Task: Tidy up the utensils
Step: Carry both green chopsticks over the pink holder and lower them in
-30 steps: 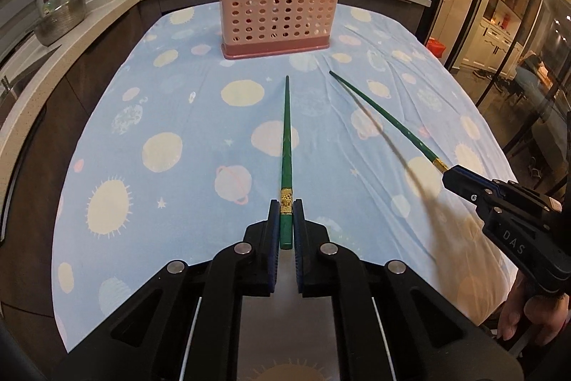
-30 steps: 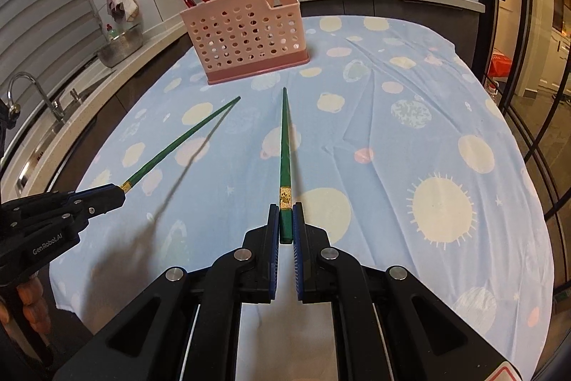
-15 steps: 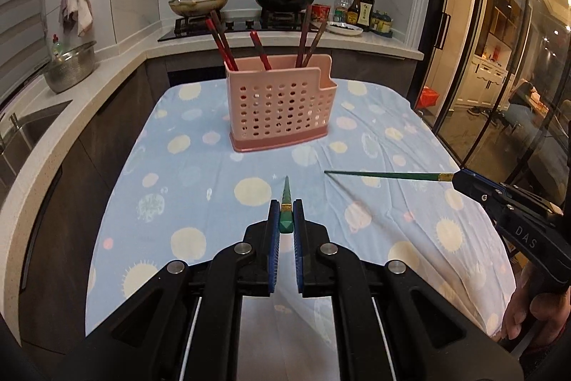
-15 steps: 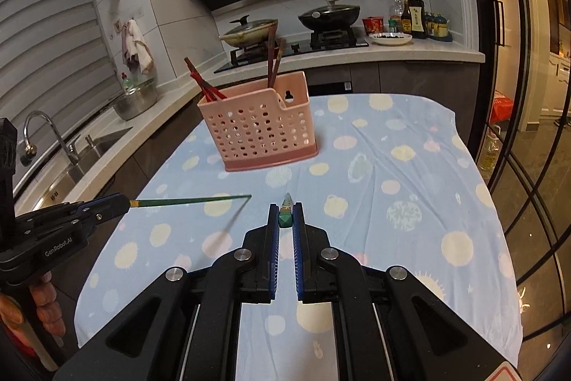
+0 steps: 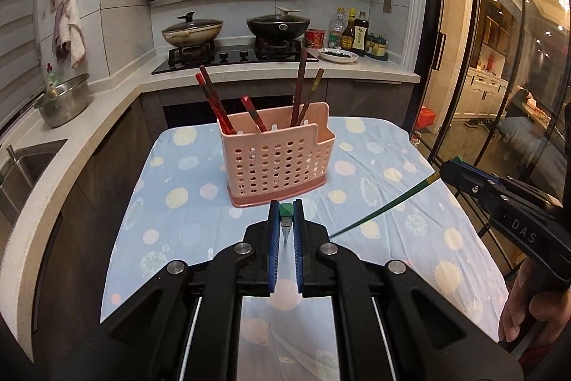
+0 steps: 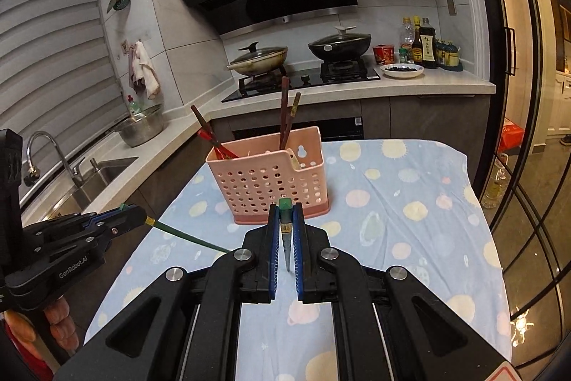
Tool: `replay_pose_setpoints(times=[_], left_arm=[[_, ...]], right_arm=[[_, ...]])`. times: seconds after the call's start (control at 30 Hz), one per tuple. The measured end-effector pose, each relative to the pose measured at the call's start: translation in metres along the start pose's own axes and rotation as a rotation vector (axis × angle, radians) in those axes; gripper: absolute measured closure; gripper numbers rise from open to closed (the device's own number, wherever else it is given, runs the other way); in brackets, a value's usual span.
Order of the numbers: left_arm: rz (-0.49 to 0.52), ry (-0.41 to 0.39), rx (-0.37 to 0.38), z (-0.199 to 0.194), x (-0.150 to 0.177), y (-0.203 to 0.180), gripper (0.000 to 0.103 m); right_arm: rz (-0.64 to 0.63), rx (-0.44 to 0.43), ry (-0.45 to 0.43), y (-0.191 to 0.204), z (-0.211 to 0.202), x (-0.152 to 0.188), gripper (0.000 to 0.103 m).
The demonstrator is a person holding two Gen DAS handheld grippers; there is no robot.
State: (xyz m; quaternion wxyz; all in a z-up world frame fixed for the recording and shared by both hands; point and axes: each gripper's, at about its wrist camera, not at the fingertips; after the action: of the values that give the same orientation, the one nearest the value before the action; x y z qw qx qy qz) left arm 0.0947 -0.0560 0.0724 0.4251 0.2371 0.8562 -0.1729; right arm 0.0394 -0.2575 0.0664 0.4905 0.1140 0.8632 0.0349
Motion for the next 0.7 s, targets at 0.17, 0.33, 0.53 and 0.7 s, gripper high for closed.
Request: replay_pose_setpoints(times=[0.17, 0.33, 0.53, 0.7], left_arm=[[-0.001, -0.033, 0.009, 0.002, -0.024, 0.007, 0.096], [0.015, -0.083, 0.008, -0.003, -0.052, 0.011, 0.096], [0.041, -0.168, 0.006, -0.012, -0.096, 0.012, 0.096], [0.047, -0.234, 0.0, -0.015, -0.136, 0.018, 0.096]], right_arm=[[-0.019, -0.012, -0.042, 0.008, 0.004, -0.026, 0.096], [-0.033, -0.026, -0.092, 0.017, 0.004, -0.053, 0.096], [-0.037, -0.043, -0.166, 0.028, 0.006, -0.093, 0.096], [-0.03, -0.047, -0.206, 0.036, 0.02, -0.133, 0.096]])
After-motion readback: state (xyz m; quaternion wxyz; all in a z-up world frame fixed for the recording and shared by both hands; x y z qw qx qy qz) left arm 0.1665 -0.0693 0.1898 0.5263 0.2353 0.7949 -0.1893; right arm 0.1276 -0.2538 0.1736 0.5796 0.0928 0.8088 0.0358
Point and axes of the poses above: each gripper's, at about its wrist camera, not at the fingertips, and z roughly the way its jaws point, y to its left, x to its underside, and after that the axes turned 6 degrees about x, right-handed
